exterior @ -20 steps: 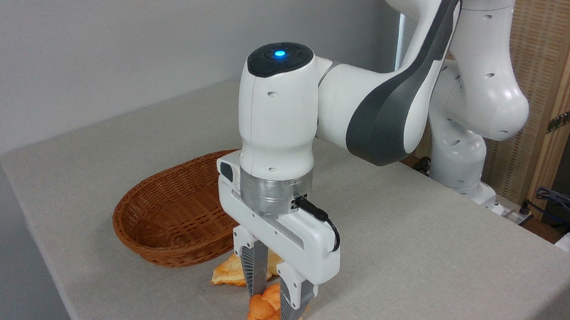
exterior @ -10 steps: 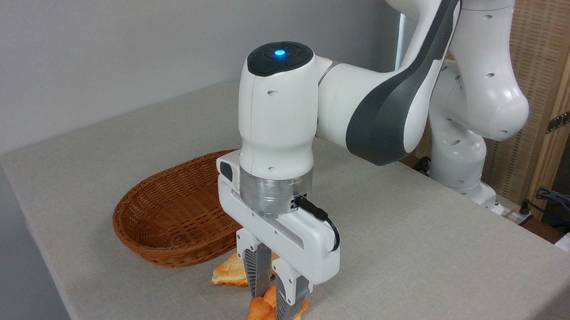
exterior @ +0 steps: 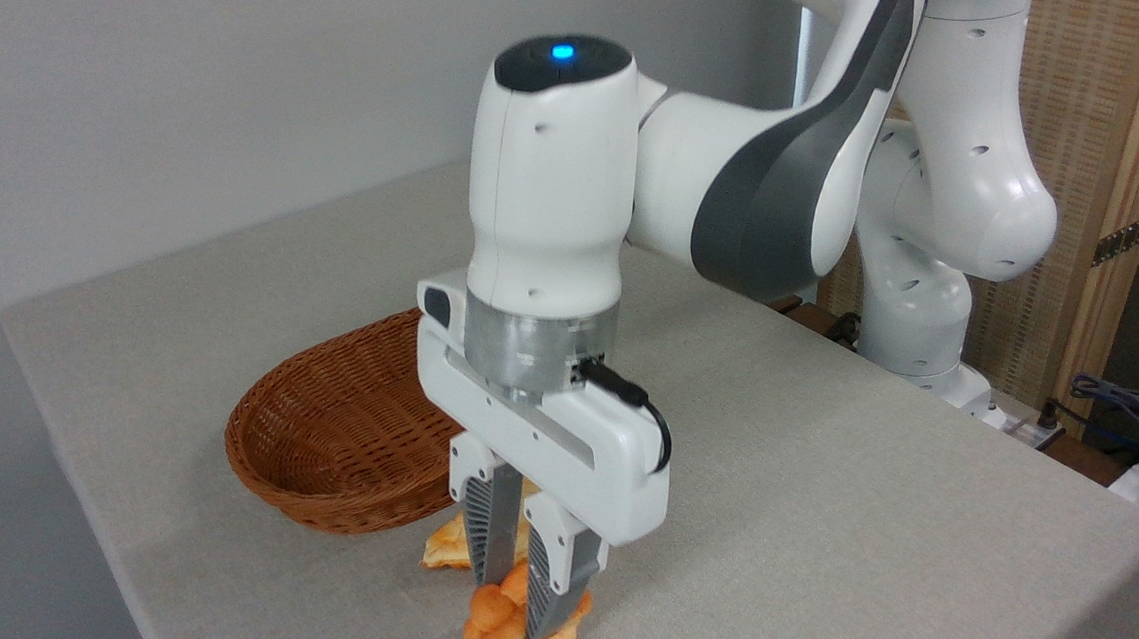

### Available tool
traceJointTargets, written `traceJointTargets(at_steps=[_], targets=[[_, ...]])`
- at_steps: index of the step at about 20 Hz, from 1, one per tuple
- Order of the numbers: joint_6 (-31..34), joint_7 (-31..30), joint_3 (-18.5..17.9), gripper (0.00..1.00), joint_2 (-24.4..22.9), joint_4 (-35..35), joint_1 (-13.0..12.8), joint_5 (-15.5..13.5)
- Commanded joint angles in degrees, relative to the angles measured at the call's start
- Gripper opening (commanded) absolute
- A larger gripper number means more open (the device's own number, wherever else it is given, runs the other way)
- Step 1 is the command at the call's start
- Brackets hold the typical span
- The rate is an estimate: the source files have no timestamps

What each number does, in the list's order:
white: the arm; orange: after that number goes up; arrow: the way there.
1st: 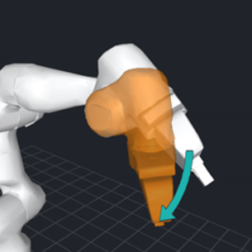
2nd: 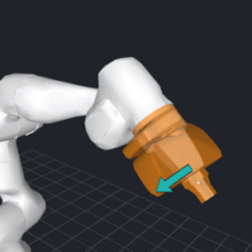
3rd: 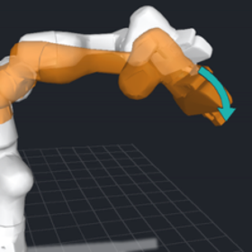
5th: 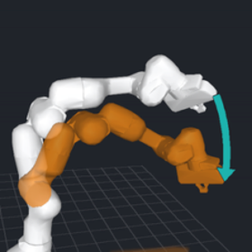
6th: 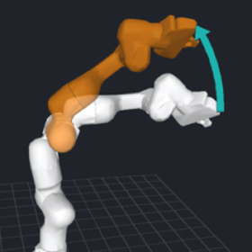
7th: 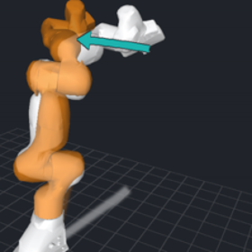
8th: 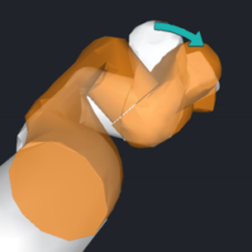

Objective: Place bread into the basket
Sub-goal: 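Lift the orange bun and carry it into the wicker basket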

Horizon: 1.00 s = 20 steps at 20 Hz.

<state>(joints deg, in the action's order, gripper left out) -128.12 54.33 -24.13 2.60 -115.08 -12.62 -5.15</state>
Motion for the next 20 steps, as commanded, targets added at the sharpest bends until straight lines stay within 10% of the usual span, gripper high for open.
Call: traceJointTargets(at_steps=[1,4,20], targets=[[-0.6,0.0,0.2,0.51,-0.8,2.3,-0.5,-4.9],[-0.6,-0.8,2.9,0.51,-0.8,3.3,-0.5,-8.6],[-0.6,-13.2,15.6,0.51,-0.4,4.6,-0.5,-9.0]])
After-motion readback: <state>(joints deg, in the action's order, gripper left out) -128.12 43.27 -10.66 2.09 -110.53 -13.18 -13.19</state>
